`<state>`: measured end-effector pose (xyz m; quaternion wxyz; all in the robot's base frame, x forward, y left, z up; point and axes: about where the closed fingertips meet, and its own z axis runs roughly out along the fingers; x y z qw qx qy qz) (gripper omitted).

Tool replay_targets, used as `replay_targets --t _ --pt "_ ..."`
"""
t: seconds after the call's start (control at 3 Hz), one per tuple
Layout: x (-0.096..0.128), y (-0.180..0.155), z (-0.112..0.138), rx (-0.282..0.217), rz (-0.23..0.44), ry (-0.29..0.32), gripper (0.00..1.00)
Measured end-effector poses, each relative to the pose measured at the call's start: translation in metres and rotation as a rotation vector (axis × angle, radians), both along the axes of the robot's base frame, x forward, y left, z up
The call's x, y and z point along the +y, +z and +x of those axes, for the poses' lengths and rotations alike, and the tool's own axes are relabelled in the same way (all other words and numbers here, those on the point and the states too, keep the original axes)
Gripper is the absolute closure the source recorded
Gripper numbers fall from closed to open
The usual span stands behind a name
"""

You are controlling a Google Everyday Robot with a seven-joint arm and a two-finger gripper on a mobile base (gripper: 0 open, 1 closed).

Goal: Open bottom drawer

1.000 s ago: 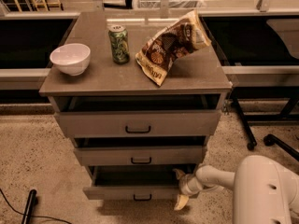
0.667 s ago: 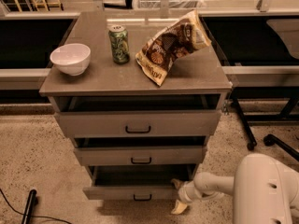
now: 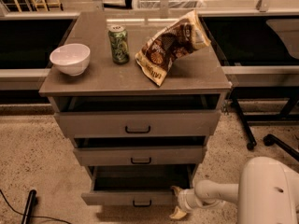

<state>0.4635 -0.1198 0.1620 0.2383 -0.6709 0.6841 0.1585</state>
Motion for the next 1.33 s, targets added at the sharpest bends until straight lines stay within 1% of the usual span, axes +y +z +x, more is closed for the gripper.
replay_targets --t 0.33,0.67,1.0,1.33 --pt "0.000 0.003 0.001 0.000 0.000 0.000 0.13" --pt "0.000 0.003 0.001 0.000 0.000 0.000 0.00" --pt "0.000 0.003 0.001 0.000 0.000 0.000 0.00" --pt "0.006 0.013 -0.010 0.056 0.031 0.039 0.00"
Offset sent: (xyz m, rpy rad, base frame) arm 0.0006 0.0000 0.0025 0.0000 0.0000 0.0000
